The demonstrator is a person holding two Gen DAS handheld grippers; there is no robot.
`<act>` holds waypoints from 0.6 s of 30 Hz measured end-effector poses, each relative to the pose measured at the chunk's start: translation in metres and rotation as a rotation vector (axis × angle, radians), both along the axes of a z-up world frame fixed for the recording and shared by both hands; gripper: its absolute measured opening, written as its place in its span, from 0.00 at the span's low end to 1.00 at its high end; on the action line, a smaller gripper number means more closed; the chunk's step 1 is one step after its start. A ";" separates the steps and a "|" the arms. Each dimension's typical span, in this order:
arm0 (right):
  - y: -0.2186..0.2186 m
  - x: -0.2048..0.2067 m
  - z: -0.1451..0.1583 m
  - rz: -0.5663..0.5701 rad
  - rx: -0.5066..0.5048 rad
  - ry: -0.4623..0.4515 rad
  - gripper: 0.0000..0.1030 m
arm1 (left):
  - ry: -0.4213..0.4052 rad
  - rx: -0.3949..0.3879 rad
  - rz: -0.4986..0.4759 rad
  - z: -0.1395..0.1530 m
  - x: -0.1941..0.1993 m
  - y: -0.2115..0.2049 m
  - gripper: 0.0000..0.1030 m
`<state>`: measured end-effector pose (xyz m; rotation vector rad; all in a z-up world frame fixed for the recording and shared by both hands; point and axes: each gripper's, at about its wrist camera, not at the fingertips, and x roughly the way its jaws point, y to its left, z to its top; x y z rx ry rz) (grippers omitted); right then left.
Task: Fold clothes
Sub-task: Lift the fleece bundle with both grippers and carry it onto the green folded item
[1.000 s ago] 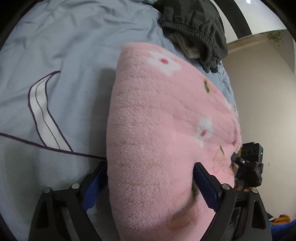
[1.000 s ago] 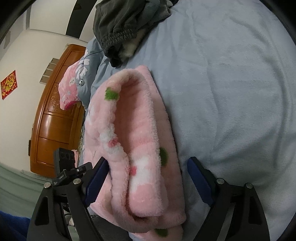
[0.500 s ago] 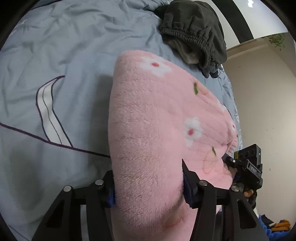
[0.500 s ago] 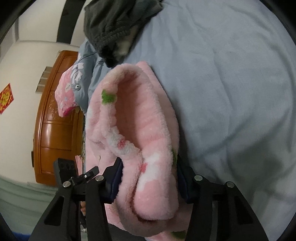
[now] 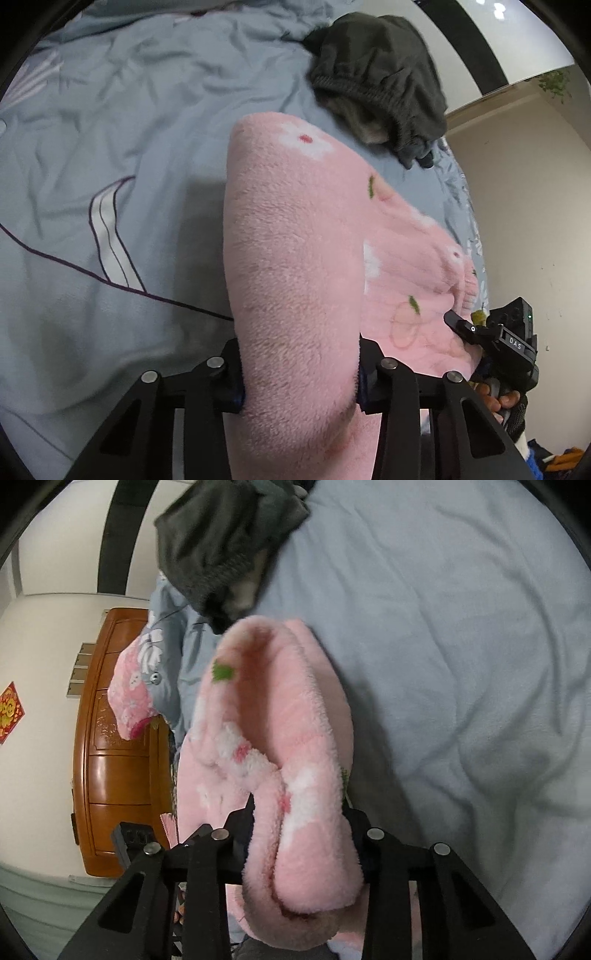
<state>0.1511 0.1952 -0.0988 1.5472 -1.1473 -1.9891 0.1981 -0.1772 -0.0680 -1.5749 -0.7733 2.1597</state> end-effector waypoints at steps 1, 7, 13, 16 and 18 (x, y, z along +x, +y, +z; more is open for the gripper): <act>0.000 0.002 0.006 -0.004 -0.002 0.008 0.34 | 0.011 0.003 0.002 0.007 0.003 0.000 0.42; 0.019 0.023 0.059 -0.027 -0.006 0.102 0.34 | 0.110 0.026 -0.027 0.065 0.022 0.014 0.41; 0.082 0.048 0.116 -0.070 0.030 0.208 0.34 | 0.222 0.072 -0.126 0.126 0.025 0.080 0.41; 0.126 0.062 0.141 -0.108 0.068 0.246 0.34 | 0.259 0.093 -0.210 0.146 0.026 0.131 0.41; 0.162 0.076 0.155 -0.142 0.102 0.265 0.34 | 0.263 0.108 -0.267 0.153 0.026 0.168 0.41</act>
